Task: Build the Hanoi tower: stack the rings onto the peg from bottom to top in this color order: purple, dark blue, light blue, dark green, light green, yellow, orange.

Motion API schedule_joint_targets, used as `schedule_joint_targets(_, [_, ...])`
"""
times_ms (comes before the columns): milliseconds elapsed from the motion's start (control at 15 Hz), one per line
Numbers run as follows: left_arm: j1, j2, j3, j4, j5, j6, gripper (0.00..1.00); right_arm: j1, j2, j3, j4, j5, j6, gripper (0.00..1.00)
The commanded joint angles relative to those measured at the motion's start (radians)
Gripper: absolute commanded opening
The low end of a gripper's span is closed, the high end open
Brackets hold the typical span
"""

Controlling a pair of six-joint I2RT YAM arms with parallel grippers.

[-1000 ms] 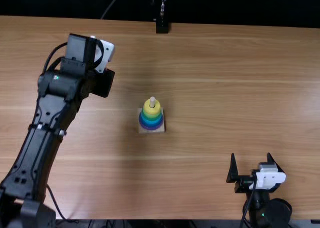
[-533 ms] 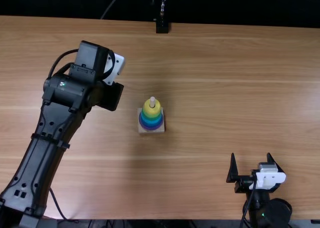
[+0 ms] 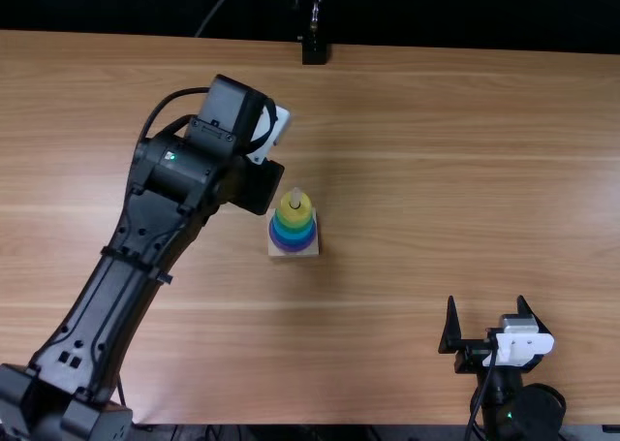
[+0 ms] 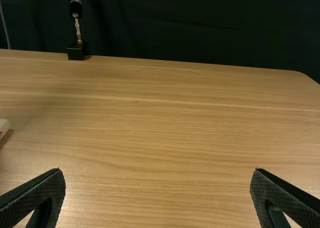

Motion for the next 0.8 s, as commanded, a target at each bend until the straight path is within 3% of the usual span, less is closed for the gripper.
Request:
schedule_joint_targets(0, [-0.016,0.034,0.053,0.0,0.006,-0.02,0.0,-0.004,-0.019,-0.049,-0.068,0.009,-0.003,1.0])
schedule_joint_targets(200, [-0.041,0.076,0.088,0.0,0.006,-0.029,0.0,-0.004,-0.019,-0.049,-0.068,0.009,-0.003,1.0])
schedule_joint_targets(333, [-0.055,0.099,0.102,0.0,0.006,-0.061,0.0,-0.004,-0.019,-0.049,-0.068,0.009,-0.003,1.0])
schedule_joint_targets(733, [-0.094,0.132,0.102,0.0,0.006,-0.064,0.0,-0.004,-0.019,-0.049,-0.068,0.009,-0.003,1.0])
